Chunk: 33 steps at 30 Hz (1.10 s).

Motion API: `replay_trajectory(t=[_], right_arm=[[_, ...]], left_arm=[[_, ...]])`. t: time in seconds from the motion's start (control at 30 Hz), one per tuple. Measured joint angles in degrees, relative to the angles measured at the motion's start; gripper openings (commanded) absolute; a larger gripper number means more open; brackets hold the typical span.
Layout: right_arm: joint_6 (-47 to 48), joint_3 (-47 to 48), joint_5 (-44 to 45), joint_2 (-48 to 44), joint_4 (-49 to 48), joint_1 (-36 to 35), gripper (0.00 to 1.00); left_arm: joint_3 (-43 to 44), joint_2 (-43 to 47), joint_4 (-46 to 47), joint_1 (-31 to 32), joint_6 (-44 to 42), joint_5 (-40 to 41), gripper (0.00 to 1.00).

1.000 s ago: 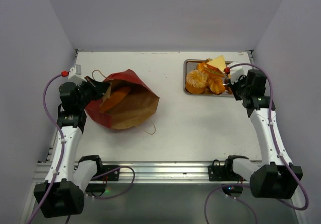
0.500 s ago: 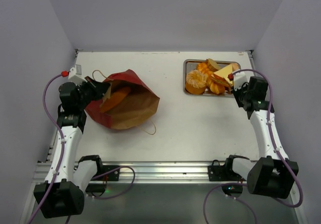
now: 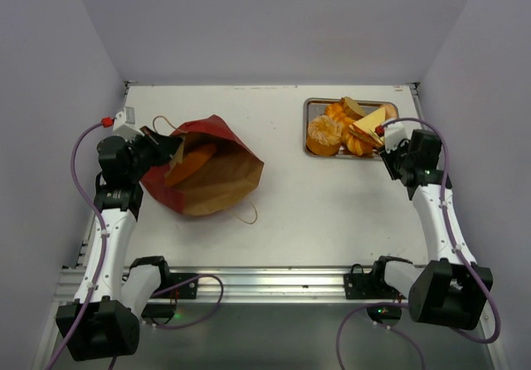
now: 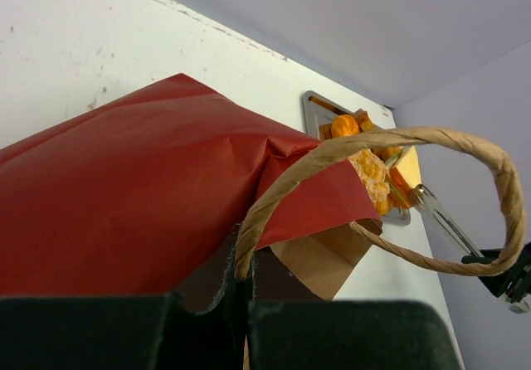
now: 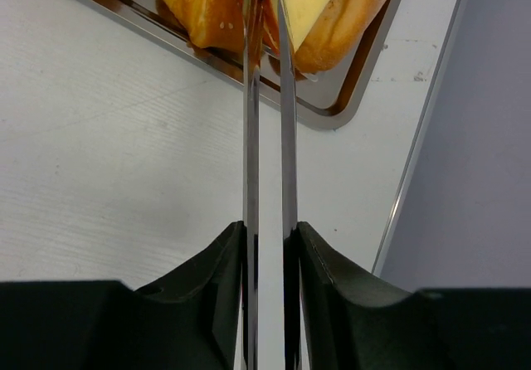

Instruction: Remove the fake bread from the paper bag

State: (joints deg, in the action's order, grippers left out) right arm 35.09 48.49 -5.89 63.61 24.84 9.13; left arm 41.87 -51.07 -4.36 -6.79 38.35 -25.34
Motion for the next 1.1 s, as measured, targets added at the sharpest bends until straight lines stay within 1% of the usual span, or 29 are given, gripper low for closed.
replay_trajectory(t=[0.13,0.23,0.43,0.63,0.73,0.87,0.93,1.0,1.1], right_arm=[[-0.02,0.02,-0.66,-1.07,0.09,0.0,0.4],[-0.09,0.17,-1.22,-1.79,0.44,0.0,0.41],[-0.24,1.79,-1.97,-2.84,1.88,0.0,0.41],[-0.07,5.75,-5.53,-4.17,5.66,0.0,0.41],[1.6,9.22,-10.56,-4.5,10.05,0.02,0.41],[6.84,15.76,-22.27,-4.52,18.93,-0.39,0.39],[10.75,18.75,-27.78,-4.5,23.76,-2.12,0.38],[14.38,20.74,-32.02,-4.68,28.06,-5.95,0.37],[18.73,21.03,-35.6,-5.42,33.0,-15.63,0.37]], left_arm=[[0.0,0.13,0.0,0.0,0.0,-0.07,0.0],[0.0,0.2,0.0,0.0,0.0,-0.15,0.0],[0.0,0.2,-0.02,0.0,-0.04,-0.85,0.0],[0.0,0.2,0.02,0.0,-0.63,-2.27,0.0],[0.0,0.2,0.09,0.0,-1.99,-4.09,0.0],[0.02,0.2,-0.09,0.0,-4.79,-7.21,0.0],[0.15,0.04,-0.42,0.0,-6.43,-8.61,0.0],[0.55,-0.26,-1.03,0.02,-7.89,-9.81,0.0],[1.14,-0.79,-1.31,0.2,-9.53,-11.1,0.0]])
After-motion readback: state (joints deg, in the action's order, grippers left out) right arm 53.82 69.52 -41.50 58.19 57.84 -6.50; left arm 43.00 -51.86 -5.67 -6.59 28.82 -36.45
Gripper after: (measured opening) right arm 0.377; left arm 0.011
